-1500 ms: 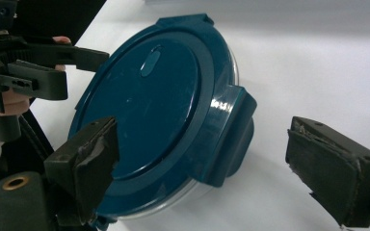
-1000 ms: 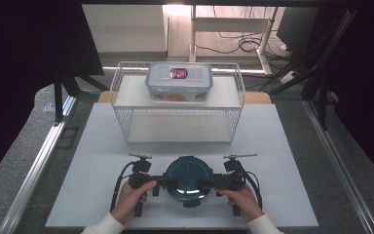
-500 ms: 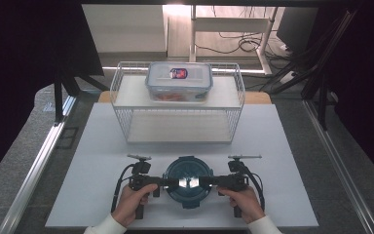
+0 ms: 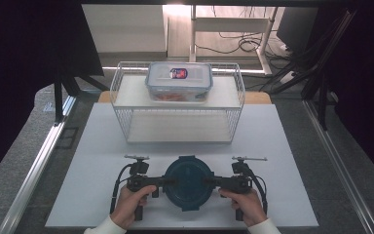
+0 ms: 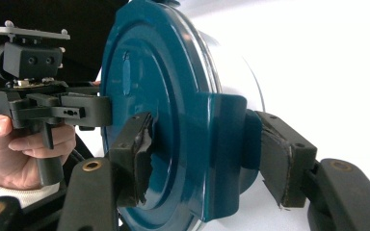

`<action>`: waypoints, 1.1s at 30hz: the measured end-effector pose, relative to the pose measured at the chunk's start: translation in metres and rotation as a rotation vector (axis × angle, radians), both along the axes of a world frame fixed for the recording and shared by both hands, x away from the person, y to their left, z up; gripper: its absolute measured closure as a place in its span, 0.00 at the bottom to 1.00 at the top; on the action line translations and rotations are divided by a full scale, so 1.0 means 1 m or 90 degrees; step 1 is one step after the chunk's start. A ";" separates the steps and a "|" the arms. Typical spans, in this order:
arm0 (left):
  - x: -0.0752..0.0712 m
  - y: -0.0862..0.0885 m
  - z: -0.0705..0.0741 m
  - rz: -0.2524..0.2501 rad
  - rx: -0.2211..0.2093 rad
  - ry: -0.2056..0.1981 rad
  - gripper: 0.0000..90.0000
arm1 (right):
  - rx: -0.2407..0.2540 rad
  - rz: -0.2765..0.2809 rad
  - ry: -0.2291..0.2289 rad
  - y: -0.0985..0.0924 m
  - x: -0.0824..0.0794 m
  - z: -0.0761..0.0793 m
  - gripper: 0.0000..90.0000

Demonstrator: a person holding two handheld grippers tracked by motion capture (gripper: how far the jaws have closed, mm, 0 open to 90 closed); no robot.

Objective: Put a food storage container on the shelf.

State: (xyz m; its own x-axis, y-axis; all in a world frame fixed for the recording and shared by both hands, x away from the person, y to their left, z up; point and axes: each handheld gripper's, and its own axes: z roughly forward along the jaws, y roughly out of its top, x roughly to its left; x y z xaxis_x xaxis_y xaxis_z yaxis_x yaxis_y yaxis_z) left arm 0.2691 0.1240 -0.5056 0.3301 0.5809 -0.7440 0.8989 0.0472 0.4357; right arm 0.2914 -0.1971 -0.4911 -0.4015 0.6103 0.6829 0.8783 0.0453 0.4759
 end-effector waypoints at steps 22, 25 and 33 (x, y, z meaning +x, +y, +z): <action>-0.004 0.011 0.023 0.002 0.011 -0.045 0.42 | -0.008 0.004 -0.066 0.014 -0.004 0.023 0.45; -0.006 0.009 0.024 0.002 0.013 -0.046 0.42 | -0.007 0.008 -0.066 0.014 -0.005 0.024 0.45; -0.007 0.009 0.029 -0.004 0.013 -0.054 0.42 | -0.010 0.007 -0.075 0.012 -0.007 0.029 0.45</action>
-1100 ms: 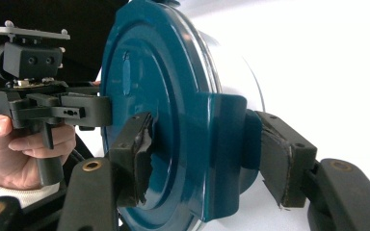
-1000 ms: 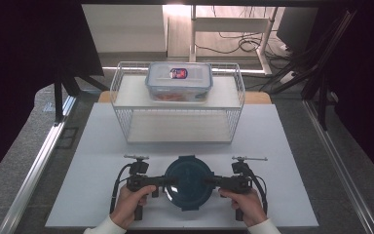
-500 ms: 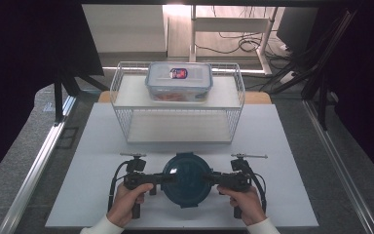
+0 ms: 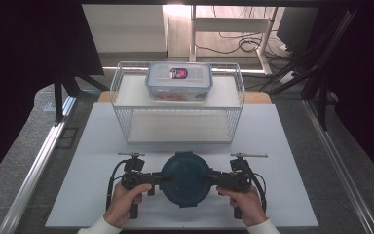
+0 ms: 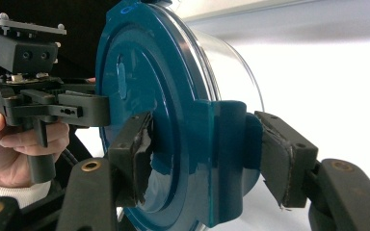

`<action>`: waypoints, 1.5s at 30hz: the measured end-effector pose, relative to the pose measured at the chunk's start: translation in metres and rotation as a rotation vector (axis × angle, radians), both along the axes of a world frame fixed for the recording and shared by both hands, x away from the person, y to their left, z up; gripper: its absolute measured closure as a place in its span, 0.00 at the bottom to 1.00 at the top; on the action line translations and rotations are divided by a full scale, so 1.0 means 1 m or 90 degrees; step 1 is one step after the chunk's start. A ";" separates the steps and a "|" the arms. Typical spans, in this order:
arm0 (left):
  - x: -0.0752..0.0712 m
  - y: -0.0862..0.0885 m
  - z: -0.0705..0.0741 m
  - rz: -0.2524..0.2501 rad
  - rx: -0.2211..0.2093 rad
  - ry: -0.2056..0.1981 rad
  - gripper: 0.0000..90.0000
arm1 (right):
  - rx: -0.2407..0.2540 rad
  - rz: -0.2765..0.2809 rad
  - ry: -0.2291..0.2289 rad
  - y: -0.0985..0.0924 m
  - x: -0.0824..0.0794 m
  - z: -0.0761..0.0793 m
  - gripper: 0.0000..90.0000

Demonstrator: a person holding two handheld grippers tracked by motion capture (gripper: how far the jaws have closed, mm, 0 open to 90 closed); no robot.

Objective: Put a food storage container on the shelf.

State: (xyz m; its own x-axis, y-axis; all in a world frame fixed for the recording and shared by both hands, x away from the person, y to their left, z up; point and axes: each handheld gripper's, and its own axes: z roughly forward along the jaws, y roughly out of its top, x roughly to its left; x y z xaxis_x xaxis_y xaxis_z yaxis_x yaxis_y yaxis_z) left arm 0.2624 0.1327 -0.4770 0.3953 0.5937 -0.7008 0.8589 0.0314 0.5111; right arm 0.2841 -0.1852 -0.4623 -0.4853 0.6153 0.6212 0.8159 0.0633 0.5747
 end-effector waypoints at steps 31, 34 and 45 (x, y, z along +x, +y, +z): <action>0.024 0.010 0.068 -0.003 0.013 -0.054 0.43 | 0.013 -0.006 -0.065 0.011 0.016 0.060 0.45; 0.028 0.012 0.074 -0.002 0.012 -0.057 0.43 | 0.012 -0.007 -0.067 0.012 0.020 0.066 0.45; 0.035 0.020 0.103 -0.001 0.022 -0.078 0.42 | 0.019 -0.006 -0.085 0.020 0.029 0.090 0.45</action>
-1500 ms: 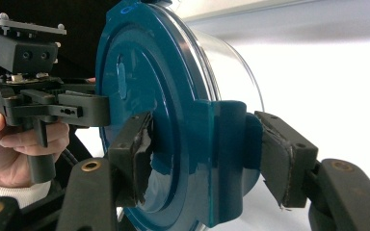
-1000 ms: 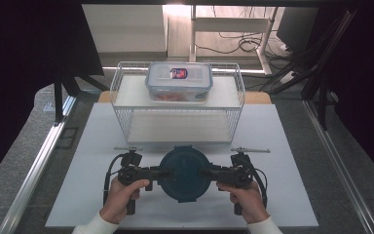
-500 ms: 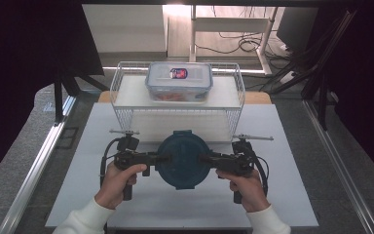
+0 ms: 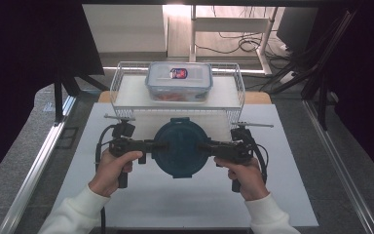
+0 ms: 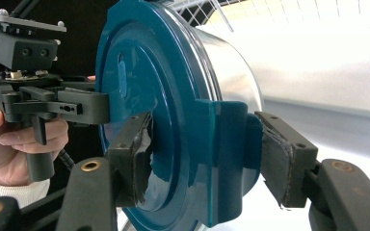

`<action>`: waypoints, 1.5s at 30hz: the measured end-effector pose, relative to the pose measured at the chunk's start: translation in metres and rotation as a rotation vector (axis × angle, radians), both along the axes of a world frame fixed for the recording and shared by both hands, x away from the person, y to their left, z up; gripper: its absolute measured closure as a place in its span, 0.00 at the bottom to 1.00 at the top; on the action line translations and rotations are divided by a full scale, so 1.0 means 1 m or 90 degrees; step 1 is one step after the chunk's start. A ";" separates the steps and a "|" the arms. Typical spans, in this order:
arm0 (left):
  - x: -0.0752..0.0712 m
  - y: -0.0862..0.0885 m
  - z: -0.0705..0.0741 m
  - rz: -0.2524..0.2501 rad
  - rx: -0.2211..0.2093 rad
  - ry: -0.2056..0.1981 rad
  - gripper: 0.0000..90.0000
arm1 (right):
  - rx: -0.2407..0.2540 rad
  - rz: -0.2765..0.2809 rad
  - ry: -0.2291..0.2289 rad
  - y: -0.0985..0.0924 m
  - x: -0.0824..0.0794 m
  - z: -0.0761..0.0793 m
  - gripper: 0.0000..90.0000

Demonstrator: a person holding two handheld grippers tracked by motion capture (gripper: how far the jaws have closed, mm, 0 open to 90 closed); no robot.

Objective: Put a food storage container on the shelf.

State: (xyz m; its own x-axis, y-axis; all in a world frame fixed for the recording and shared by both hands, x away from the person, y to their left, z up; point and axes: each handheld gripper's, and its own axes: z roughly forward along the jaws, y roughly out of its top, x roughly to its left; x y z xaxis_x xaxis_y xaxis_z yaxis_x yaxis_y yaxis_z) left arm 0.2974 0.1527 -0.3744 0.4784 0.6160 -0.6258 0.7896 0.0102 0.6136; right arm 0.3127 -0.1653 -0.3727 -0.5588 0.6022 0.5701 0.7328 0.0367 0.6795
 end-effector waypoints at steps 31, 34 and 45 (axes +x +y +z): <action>0.012 0.008 0.069 0.001 0.007 -0.049 0.42 | 0.009 -0.001 -0.056 0.009 0.012 0.070 0.45; 0.018 0.008 0.078 0.003 0.007 -0.051 0.43 | 0.015 -0.004 -0.054 0.009 0.017 0.074 0.45; 0.043 0.014 0.103 0.002 -0.007 -0.055 0.42 | 0.014 -0.013 -0.072 0.015 0.039 0.104 0.45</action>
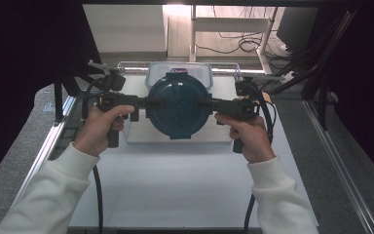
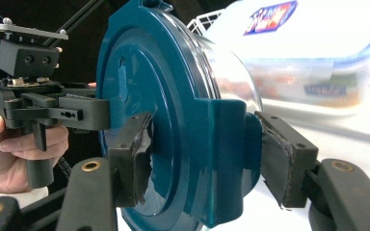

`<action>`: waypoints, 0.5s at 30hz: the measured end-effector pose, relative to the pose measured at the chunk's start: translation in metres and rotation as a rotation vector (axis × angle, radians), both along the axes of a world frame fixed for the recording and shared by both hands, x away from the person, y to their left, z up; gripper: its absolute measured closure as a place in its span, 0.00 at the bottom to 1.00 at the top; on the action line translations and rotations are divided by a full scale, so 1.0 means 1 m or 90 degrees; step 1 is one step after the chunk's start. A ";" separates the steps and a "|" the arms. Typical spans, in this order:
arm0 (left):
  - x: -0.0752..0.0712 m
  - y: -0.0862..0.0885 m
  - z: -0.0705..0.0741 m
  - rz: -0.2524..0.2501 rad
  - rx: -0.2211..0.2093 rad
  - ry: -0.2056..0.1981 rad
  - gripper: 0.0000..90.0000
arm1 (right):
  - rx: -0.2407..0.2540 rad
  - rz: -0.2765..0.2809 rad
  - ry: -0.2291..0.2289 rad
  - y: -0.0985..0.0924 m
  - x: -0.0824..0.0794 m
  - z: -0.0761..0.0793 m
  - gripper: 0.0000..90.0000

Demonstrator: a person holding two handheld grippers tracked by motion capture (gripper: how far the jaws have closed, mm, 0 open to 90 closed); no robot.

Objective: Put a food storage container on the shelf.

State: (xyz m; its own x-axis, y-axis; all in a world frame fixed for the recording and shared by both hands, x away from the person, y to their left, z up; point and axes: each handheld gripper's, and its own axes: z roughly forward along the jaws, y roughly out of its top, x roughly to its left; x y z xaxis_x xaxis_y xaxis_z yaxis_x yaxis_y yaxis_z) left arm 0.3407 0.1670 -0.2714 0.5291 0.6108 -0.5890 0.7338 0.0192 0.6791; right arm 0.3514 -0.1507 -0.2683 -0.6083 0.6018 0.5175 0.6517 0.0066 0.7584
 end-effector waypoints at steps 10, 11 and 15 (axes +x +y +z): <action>0.035 0.006 0.019 -0.007 -0.011 0.017 0.42 | -0.007 -0.011 0.006 0.006 0.032 0.026 0.45; 0.037 0.005 0.022 -0.007 -0.010 0.016 0.42 | -0.007 -0.011 0.005 0.006 0.034 0.027 0.45; 0.047 0.006 0.030 -0.002 -0.008 0.014 0.42 | -0.002 -0.014 0.005 0.007 0.043 0.034 0.45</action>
State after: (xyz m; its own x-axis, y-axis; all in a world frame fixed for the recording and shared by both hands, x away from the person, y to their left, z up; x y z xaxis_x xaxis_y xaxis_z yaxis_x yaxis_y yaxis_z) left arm 0.3880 0.1730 -0.2416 0.5178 0.6014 -0.6085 0.7490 0.0249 0.6621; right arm 0.3946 -0.1438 -0.2346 -0.5906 0.6163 0.5210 0.6582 -0.0056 0.7528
